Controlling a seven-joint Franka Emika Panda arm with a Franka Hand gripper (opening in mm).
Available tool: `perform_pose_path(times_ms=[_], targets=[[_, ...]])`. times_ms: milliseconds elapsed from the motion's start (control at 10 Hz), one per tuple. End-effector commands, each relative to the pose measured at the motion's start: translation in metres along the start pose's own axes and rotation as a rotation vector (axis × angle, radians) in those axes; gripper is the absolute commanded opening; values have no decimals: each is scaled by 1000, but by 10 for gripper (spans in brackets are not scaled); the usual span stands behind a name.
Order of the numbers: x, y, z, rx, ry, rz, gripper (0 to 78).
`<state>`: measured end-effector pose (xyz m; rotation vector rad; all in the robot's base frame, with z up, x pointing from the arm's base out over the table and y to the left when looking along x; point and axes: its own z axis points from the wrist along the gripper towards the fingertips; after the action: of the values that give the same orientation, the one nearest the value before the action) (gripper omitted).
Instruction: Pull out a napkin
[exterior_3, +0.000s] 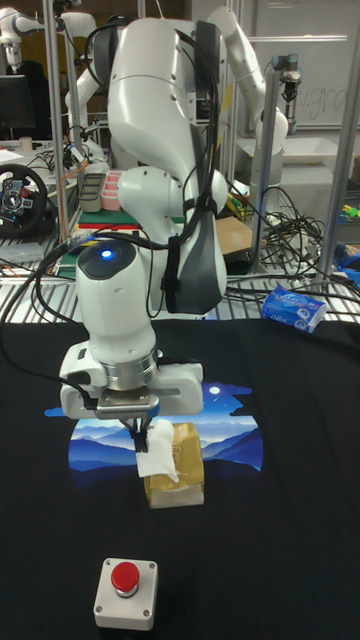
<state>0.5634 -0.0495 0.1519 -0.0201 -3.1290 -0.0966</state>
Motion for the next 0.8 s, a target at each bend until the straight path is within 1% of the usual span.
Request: perform_pose_path(times_ms=[100,500,700,800], targets=[[-1,0,-2,-13,-9,11,0],[-1,0,-2,-37,-23,66,0],[-1,0,-1,-41,-30,96,0],[-1,0,0,-42,-32,97,0]])
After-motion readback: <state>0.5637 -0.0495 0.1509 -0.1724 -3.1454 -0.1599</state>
